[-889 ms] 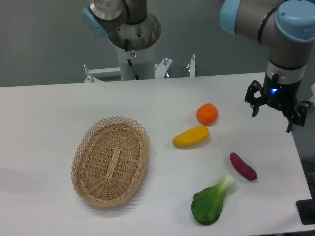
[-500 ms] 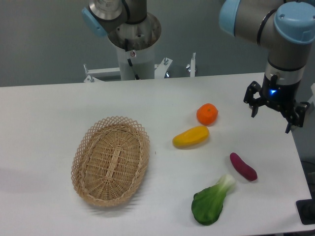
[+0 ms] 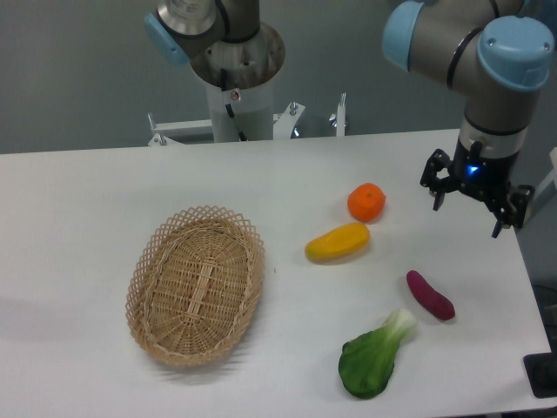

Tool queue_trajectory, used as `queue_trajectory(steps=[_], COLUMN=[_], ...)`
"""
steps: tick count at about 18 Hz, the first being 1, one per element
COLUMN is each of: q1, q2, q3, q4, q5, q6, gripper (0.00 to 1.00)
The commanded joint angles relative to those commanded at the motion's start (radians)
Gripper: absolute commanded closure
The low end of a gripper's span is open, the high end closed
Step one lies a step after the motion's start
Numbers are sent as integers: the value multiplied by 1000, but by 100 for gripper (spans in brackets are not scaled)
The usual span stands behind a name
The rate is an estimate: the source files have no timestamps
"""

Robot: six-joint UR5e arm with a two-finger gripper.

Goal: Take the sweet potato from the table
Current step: 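Move the open gripper down over the purple sweet potato, then lower the gripper around the sweet potato and close on it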

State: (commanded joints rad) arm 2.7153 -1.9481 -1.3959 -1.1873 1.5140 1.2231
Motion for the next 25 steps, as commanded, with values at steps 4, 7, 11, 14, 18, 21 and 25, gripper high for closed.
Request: queue_trajectory(steps=[4, 7, 11, 14, 18, 21, 25], q1=[-26, -45, -43, -43, -43, -43, -40], q2=[-32, -86, -147, -198, -232, -245, -252], q3=[-37, -78, -104, -104, -133, -141, -156], q4=[70, 223, 305, 354, 432, 462, 492], q5=[0, 3, 5, 12, 26, 48, 48], q6=[-186, -315, -318, -320, -318, -329, -332], gripper=[0, 0, 0, 0, 0, 0, 0])
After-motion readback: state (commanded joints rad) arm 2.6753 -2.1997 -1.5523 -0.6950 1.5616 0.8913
